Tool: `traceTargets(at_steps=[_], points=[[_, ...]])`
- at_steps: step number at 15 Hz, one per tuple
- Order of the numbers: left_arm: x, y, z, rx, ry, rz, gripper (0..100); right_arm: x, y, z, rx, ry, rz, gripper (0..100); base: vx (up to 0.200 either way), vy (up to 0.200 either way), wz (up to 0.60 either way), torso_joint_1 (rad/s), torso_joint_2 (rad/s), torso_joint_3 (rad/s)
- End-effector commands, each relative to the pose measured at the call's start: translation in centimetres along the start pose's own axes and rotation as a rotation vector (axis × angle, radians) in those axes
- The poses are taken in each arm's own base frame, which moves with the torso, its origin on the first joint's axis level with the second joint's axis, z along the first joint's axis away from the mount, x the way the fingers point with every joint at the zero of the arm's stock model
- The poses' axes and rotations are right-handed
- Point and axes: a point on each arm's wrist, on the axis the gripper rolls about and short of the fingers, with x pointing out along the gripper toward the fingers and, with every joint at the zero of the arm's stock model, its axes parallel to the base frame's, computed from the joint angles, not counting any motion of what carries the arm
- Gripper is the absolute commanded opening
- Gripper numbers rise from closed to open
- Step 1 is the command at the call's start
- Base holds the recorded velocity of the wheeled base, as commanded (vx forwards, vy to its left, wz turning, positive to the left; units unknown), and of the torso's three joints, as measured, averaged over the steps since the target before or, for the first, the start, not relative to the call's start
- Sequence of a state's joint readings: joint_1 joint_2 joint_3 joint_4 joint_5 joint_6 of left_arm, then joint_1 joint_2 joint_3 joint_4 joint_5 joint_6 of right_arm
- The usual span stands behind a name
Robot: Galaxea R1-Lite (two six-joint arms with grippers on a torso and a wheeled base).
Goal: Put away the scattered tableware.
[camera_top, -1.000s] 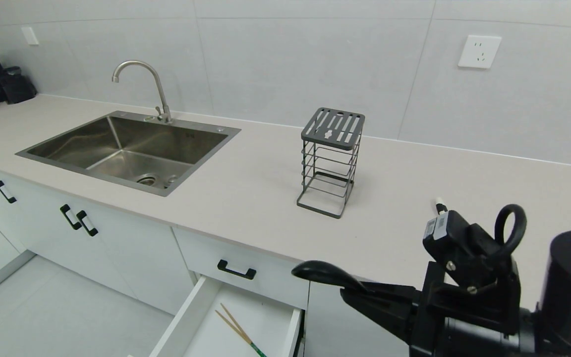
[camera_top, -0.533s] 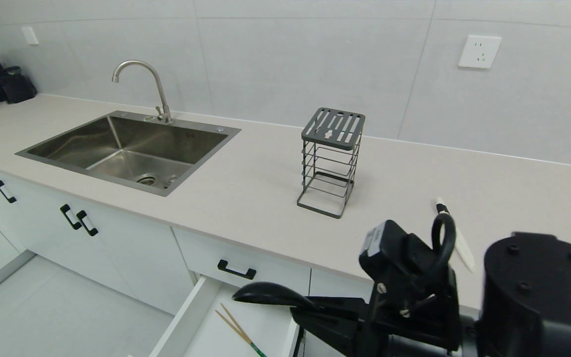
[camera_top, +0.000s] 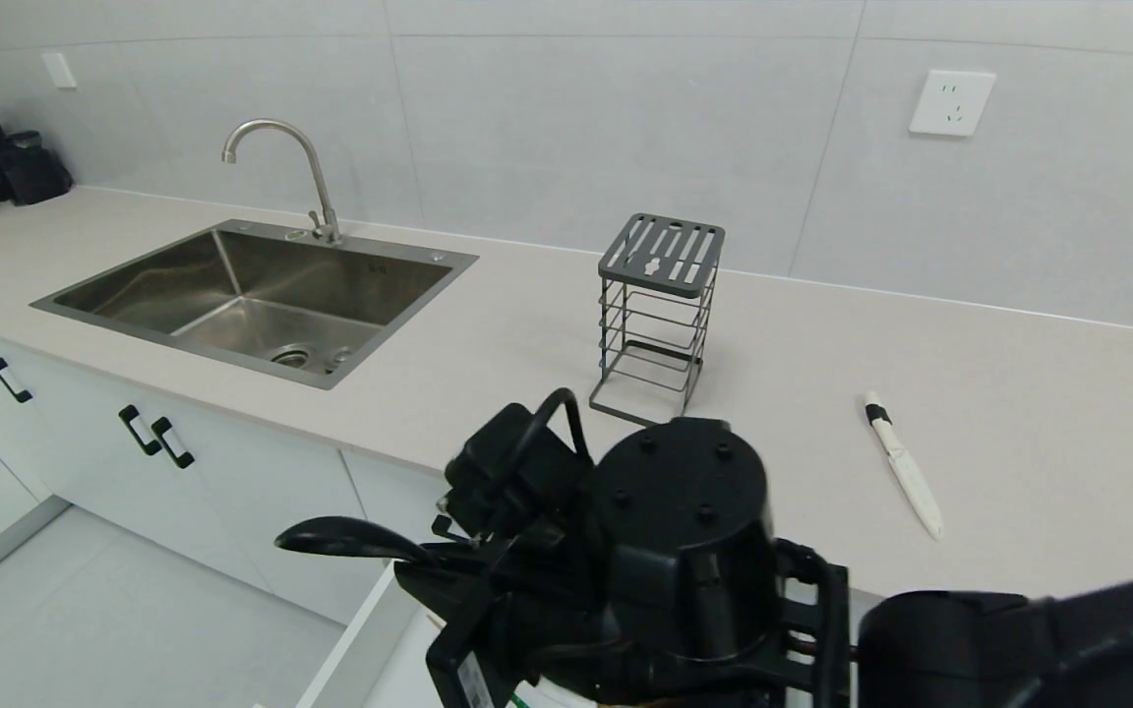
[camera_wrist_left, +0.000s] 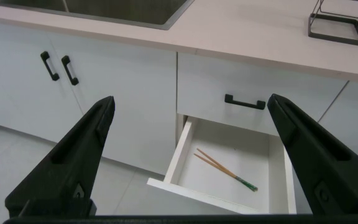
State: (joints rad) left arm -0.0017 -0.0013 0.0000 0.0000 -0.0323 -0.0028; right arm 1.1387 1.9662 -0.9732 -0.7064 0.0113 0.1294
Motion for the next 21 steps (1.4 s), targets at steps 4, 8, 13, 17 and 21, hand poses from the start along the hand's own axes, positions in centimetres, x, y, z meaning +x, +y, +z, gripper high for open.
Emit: traceTargets(at_steps=[4,8,13,17,21], points=[[0.0,0.0,0.0,0.000,0.001,0.000,100,4.7,-2.5,-2.8,-0.185,0.072,-0.059,0,0.000,0.000,0.00,0.000,0.00,0.000],[0.0,0.0,0.0,0.001,0.001,-0.001,100,7.0,-3.6,-4.3,-0.213,0.096,-0.038,0,0.000,0.000,0.00,0.000,0.00,0.000],[0.0,0.0,0.0,0.000,0.001,0.000,100,8.3,-2.9,-3.5,-0.255,0.047,-0.015,0,0.000,0.000,0.00,0.000,0.00,0.000],[0.0,0.0,0.0,0.000,0.001,0.000,100,7.2,-1.4,-0.3,-0.379,-0.054,0.003,0,0.000,0.000,0.00,0.000,0.00,0.000],[0.0,0.0,0.0,0.000,0.001,0.000,100,6.3,-2.5,3.2,-0.395,-0.202,-0.047,0,0.000,0.000,0.00,0.000,0.00,0.000]])
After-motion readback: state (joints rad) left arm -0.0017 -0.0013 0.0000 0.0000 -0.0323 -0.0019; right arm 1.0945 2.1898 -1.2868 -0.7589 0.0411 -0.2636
